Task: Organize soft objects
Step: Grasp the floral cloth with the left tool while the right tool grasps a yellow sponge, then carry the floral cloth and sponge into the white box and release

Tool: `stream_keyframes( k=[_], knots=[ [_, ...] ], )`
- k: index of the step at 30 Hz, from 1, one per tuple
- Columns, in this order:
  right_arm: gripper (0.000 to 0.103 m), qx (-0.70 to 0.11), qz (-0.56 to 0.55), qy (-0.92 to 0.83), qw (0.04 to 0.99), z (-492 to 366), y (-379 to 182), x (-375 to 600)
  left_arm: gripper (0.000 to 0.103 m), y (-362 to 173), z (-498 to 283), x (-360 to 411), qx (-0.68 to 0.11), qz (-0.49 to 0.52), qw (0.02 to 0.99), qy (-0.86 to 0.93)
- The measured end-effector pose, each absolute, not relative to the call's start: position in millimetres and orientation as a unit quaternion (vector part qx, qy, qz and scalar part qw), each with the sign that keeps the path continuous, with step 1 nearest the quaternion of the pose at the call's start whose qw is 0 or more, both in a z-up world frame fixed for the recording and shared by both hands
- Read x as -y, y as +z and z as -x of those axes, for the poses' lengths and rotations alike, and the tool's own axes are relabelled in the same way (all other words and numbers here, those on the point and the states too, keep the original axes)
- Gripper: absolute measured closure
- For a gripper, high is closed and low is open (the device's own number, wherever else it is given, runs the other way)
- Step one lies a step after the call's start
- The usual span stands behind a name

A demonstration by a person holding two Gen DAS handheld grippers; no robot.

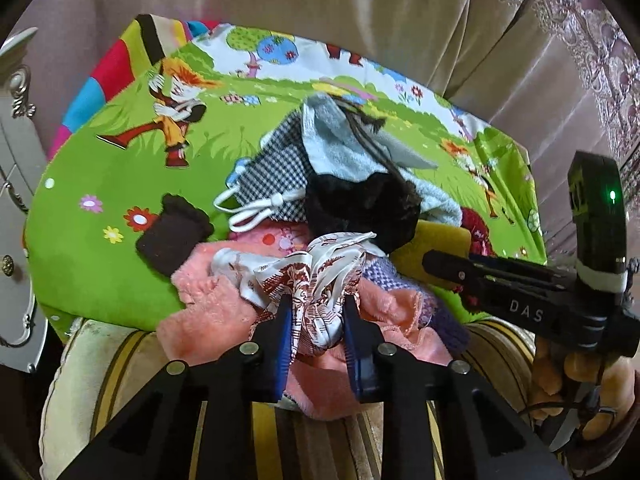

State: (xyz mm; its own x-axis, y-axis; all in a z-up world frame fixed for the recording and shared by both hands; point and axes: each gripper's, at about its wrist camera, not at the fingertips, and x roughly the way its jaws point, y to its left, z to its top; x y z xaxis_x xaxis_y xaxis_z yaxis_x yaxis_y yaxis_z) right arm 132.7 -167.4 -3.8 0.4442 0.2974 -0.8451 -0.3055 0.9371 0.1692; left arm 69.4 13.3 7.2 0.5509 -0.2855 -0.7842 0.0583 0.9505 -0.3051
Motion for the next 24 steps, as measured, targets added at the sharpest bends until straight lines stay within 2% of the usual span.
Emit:
stream_keyframes(
  k=[14,24],
  knots=[
    [0.072,-0.447,-0.017,0.175,0.877,-88.1,30.3,199.8,0.079,41.2,-39.5,-12.7,-0.409,0.124,0.901,-0.077],
    [0.072,-0.424,-0.053,0.145,0.893,-50.8,46.8,253.7,0.079,59.1,-24.7,36.8,-0.399,0.086,0.905,-0.117]
  ],
)
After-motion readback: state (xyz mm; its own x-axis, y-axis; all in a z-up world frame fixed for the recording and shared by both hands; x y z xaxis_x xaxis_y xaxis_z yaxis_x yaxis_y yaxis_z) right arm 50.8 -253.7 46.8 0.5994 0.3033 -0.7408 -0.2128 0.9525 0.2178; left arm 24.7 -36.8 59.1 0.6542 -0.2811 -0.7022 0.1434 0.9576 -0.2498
